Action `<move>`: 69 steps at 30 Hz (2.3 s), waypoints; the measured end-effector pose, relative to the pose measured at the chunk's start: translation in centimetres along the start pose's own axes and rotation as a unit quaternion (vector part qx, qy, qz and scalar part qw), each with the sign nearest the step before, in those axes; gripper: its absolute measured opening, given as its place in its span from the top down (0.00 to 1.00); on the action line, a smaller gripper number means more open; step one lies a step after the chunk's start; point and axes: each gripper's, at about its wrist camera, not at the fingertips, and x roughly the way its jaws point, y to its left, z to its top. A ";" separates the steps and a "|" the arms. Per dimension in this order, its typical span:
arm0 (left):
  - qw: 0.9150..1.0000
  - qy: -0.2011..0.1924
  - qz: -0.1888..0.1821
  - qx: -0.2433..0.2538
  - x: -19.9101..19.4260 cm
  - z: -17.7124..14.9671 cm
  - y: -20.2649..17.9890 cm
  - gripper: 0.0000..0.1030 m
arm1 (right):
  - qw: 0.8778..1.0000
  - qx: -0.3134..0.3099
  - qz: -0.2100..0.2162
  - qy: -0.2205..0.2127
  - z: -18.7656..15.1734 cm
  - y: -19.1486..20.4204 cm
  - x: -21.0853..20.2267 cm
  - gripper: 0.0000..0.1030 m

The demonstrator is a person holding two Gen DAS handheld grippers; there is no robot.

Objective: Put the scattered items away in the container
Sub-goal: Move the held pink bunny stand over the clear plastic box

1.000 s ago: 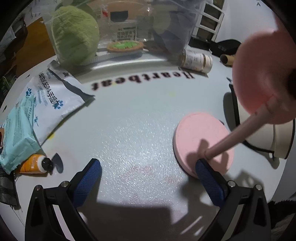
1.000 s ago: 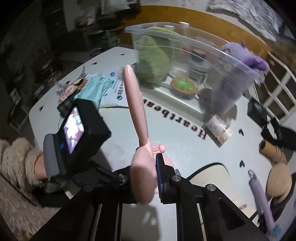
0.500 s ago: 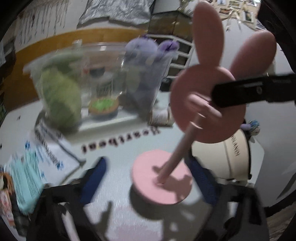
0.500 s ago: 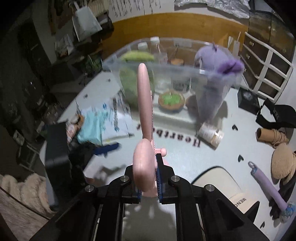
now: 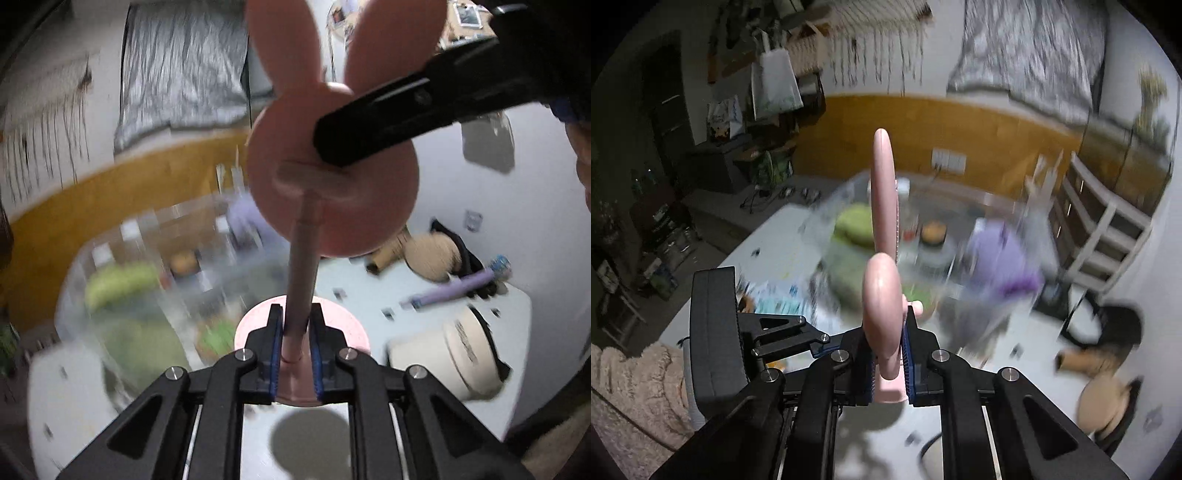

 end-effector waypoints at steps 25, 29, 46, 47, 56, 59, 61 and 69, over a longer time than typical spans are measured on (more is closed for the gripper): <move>0.988 -0.022 0.009 -0.152 4.7 0.8 17.4 0.00 | 0.999 0.002 0.006 0.050 9.4 -6.5 19.9 0.88; 0.981 -0.021 0.028 -0.193 1.3 -1.4 18.4 0.00 | 0.996 -0.006 0.013 0.086 8.5 -5.7 22.4 0.88; 0.958 -0.014 0.071 -0.277 -2.1 -5.9 19.4 0.00 | 0.991 0.058 -0.032 0.117 7.7 -4.4 27.4 0.88; 0.958 -0.015 0.071 -0.279 -2.1 -5.9 19.4 0.00 | 0.991 0.066 -0.034 0.116 7.7 -4.4 27.6 0.88; 0.953 -0.016 0.069 -0.295 -2.1 -6.5 19.5 0.00 | 0.986 0.085 -0.043 0.135 7.1 -4.1 28.9 0.88; 0.952 -0.014 0.066 -0.298 -2.1 -6.6 19.3 0.00 | 0.981 0.102 -0.029 0.165 6.7 -4.5 29.3 0.88; 0.952 -0.014 0.064 -0.298 -2.1 -6.6 19.2 0.00 | 0.979 0.106 -0.023 0.174 6.6 -4.6 29.3 0.88; 0.952 -0.013 0.062 -0.299 -2.3 -6.7 18.9 0.00 | 0.978 0.116 0.024 0.172 6.5 -4.6 27.1 0.39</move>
